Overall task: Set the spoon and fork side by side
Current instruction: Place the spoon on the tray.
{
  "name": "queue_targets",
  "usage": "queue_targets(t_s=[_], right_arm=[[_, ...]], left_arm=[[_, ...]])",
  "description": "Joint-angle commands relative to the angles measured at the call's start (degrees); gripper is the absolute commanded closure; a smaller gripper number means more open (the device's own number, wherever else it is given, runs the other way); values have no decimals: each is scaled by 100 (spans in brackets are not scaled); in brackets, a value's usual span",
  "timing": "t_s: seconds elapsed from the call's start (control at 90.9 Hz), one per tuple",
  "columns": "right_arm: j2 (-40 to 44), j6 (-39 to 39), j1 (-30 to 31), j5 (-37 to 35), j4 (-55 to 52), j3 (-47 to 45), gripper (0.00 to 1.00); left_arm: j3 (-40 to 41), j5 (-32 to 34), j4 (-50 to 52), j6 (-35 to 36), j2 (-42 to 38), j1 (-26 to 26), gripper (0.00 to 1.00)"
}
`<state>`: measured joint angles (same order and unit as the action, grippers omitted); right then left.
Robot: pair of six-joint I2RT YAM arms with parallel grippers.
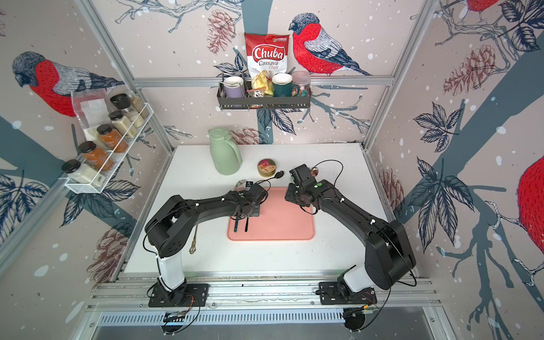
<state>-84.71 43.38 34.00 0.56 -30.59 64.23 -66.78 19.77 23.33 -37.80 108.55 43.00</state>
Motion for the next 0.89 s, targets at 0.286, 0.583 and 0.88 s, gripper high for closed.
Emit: queue_targets(t_s=[0.286, 0.583, 0.88], right_arm=[[31, -40, 11, 4, -96, 68, 60], [71, -30, 10, -12, -96, 63, 60], [125, -43, 4, -25, -123, 72, 60]], left_arm=[[255, 241, 121, -333, -279, 6, 97], [68, 287, 172, -163, -157, -33, 95], [57, 309, 291, 27, -326, -91, 69]])
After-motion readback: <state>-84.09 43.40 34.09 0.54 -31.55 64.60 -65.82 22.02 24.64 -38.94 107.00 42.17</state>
